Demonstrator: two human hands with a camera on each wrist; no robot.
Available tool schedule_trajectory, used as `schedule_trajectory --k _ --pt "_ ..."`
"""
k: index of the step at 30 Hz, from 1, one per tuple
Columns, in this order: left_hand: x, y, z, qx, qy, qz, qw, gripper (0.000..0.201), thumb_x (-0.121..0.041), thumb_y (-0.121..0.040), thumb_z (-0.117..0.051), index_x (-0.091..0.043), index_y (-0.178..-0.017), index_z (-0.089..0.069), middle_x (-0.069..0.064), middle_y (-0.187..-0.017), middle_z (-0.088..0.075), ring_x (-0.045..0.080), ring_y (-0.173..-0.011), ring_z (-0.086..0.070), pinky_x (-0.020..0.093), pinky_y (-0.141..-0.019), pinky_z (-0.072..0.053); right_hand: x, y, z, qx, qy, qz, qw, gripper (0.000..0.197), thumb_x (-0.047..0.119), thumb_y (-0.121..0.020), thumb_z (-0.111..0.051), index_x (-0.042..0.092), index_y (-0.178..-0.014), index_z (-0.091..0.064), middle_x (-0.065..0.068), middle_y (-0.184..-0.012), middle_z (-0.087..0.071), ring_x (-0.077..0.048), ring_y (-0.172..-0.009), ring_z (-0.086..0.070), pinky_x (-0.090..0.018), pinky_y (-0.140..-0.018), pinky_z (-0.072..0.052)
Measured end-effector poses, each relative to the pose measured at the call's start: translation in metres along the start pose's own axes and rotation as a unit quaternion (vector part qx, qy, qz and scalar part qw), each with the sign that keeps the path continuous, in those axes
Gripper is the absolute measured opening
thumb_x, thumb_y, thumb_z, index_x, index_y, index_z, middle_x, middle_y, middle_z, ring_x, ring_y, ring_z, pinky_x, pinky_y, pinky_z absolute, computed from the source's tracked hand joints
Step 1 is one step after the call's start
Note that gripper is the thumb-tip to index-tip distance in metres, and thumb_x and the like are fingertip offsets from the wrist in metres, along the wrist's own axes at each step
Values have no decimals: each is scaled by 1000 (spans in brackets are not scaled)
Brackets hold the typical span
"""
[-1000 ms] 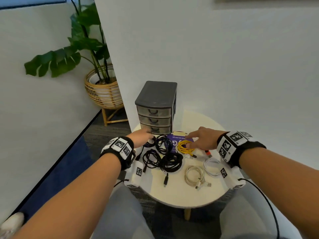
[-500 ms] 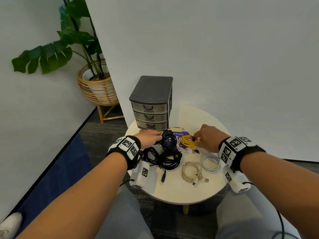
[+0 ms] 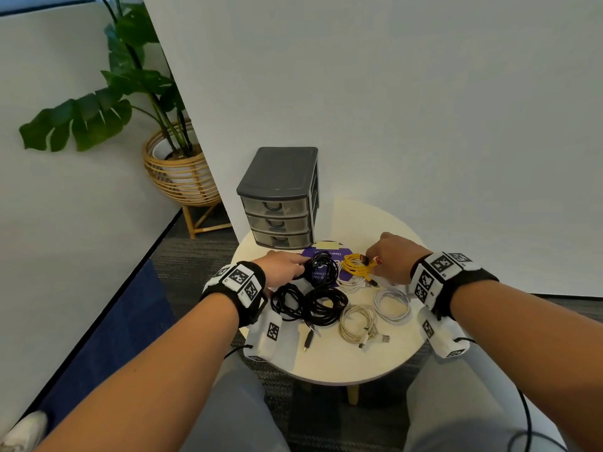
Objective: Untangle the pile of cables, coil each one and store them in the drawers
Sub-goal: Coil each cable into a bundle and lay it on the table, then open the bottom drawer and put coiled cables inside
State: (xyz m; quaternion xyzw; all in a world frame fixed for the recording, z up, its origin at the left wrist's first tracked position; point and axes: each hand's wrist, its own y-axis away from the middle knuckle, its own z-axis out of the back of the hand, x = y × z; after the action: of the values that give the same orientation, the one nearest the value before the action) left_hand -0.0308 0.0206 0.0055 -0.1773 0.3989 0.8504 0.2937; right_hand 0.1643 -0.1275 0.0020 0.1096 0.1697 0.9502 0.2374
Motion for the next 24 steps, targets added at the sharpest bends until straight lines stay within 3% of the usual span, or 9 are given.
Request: schedule_trajectory --k 3,6,11,15,17,21,24 --pt "1 1 0 2 20 10 1000 43 -24 -109 -43 -36 -150 -46 7 -156 -45 34 -138 -45 49 -106 -49 2 -1 0 -2 18 -1 1000 26 31 -100 -52 21 -117 -71 -5 -106 -54 -23 -105 -57 -34 -91 -50" --pt "2 2 -1 3 58 30 998 44 -26 -109 -42 -38 -151 -44 5 -158 -41 37 -141 -42 62 -104 -48 5 -2 0 -3 40 -1 999 30 18 -103 -45 19 -126 -66 -8 -118 -57 -23 -113 -55 -32 -94 -48" --pt "5 7 -2 9 82 34 996 44 -25 -108 -45 -34 -151 -44 4 -158 -40 36 -142 -41 59 -103 -50 8 -3 0 2 49 -6 999 34 12 -102 -46 19 -130 -63 -8 -126 -56 -24 -115 -57 -31 -96 -46" --pt "9 5 -5 -24 90 55 994 41 -29 -106 -50 -7 -140 -56 21 -143 -56 42 -128 -57 57 -99 -54 10 -3 1 10 49 -7 999 33 13 -101 -49 22 -130 -62 -7 -127 -56 -23 -115 -57 -30 -95 -45" --pt "10 5 -5 -30 94 70 993 42 -31 -105 -52 -1 -134 -57 24 -136 -60 42 -123 -61 56 -97 -56 10 -3 4 11 51 -1 999 32 17 -101 -52 24 -131 -62 -7 -130 -55 -24 -117 -57 -30 -95 -46" --pt "6 11 2 6 64 87 994 24 -26 -108 -46 -13 -126 -55 16 -142 -54 34 -127 -56 55 -101 -54 12 -6 19 -2 22 7 1000 39 27 -97 -58 29 -137 -56 -4 -133 -50 -23 -113 -55 -30 -90 -43" --pt "1 16 6 23 21 82 996 38 -29 -110 -41 -11 -142 -49 14 -150 -47 36 -131 -52 51 -102 -53 20 -8 38 -43 -26 42 998 48 16 -93 -61 28 -139 -54 -4 -132 -48 -22 -106 -54 -29 -87 -43"
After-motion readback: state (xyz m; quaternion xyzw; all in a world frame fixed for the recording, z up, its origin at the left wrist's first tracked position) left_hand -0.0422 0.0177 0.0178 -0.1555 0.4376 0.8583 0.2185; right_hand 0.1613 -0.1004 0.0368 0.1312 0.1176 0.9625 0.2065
